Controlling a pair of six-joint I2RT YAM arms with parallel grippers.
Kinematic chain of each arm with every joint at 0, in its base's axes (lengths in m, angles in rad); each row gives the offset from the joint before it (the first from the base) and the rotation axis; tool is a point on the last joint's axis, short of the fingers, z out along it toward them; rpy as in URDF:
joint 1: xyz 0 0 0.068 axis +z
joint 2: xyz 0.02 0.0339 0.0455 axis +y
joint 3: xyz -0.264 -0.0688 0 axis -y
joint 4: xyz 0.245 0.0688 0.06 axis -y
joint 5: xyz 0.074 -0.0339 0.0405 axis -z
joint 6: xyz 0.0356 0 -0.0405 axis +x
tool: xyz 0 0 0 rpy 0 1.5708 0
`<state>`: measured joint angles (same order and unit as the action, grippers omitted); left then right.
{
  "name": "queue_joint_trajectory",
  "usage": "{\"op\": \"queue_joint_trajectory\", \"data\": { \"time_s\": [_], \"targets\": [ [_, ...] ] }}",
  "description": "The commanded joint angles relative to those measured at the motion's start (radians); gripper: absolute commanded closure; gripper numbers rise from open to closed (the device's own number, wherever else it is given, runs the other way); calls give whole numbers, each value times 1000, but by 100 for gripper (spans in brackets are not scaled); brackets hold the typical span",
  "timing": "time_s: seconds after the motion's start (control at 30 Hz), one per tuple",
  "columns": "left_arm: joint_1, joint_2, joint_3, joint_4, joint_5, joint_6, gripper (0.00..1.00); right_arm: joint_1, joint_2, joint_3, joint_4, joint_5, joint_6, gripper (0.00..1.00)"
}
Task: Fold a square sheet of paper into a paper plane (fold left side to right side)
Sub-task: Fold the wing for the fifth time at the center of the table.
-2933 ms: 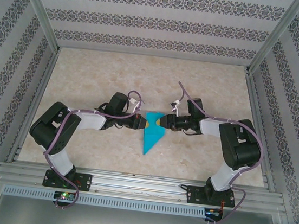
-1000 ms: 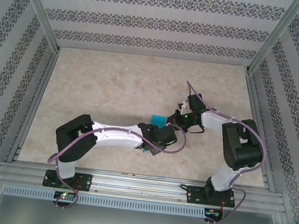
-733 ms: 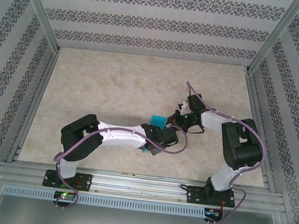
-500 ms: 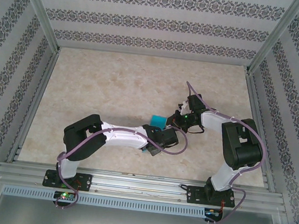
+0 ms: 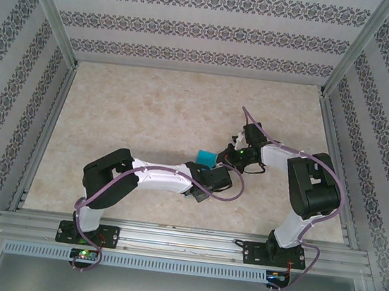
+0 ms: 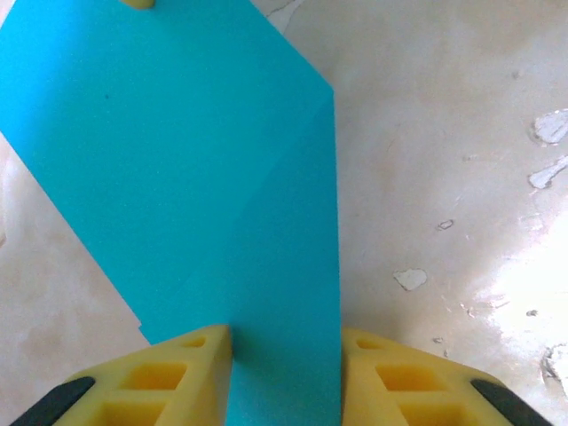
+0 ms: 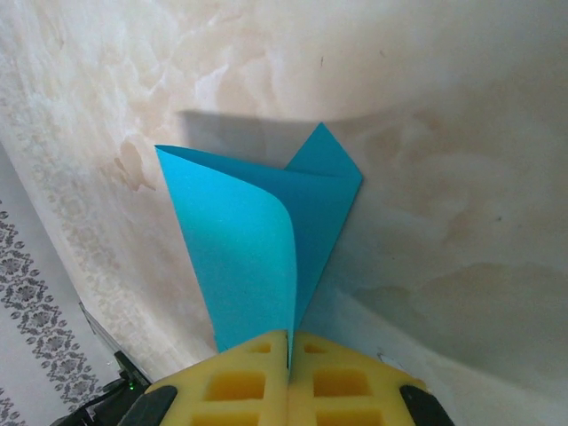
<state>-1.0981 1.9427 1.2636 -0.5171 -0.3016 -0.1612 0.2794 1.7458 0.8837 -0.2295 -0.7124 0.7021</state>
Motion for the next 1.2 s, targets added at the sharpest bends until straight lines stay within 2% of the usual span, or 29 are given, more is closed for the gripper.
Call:
{"op": "queue_joint_trajectory", "data": {
  "time_s": [0.0, 0.23, 0.5, 0.67, 0.8, 0.87, 1.0, 1.17],
  "targets": [
    [-9, 13, 14, -15, 24, 12, 67, 9, 21, 24, -25, 29, -1, 100],
    [-8, 18, 11, -8, 48, 13, 74, 10, 25, 26, -30, 45, -1, 100],
    [-3, 12, 2, -5, 25, -2, 89, 6, 14, 23, -36, 54, -9, 99],
    [19, -27, -26, 19, 48, -23, 95, -23, -52, 0, -42, 101, -23, 83],
    [52, -78, -53, 47, 116, -42, 98, -75, -151, -23, -78, 168, -62, 64],
    [72, -98, -63, 64, 165, -52, 98, -110, -203, -46, -92, 197, -84, 58],
    [115, -119, -70, 81, 268, -81, 99, -181, -305, -104, -98, 231, -131, 50],
    [182, -120, -76, 116, 439, -138, 100, -212, -390, -172, -70, 227, -181, 44]
  ]
}}
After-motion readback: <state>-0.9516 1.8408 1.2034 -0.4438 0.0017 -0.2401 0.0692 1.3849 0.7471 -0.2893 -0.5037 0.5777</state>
